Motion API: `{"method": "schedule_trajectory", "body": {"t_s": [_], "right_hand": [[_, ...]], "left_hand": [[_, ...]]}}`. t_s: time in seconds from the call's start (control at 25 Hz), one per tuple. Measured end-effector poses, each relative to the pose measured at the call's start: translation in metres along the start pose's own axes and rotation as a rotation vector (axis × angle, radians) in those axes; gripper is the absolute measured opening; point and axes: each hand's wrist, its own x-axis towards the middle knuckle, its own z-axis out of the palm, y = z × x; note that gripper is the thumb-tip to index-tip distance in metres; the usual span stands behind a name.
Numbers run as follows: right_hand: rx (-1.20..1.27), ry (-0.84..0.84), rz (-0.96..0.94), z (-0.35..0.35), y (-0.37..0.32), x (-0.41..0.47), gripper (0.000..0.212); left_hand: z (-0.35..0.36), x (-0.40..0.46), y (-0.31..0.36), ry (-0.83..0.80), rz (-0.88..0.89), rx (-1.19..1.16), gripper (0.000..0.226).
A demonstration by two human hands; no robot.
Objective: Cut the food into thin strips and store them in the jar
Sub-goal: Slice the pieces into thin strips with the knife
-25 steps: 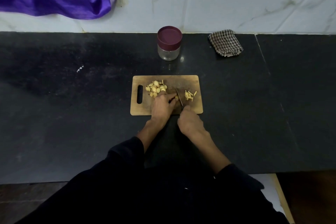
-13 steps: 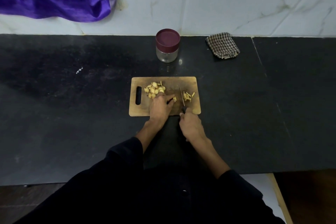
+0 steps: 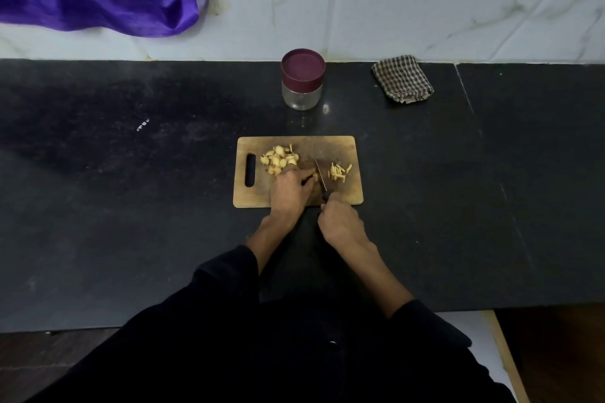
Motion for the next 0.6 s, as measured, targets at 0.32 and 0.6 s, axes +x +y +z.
{"method": "schedule_trajectory", "body": {"t_s": [0.32,0.6], "right_hand": [[-0.064,-0.019,0.051,0.009,-0.004,-0.004,0.032],[-0.014,0.009,0.063,0.011,0.012,-0.009,0.031]], "left_hand": [[-0.001,0.0,0.001,-0.013,-0.016,0.002,0.028],[-0.003,-0.001,0.004,0.002,-0.035,0.0,0.031]]}}
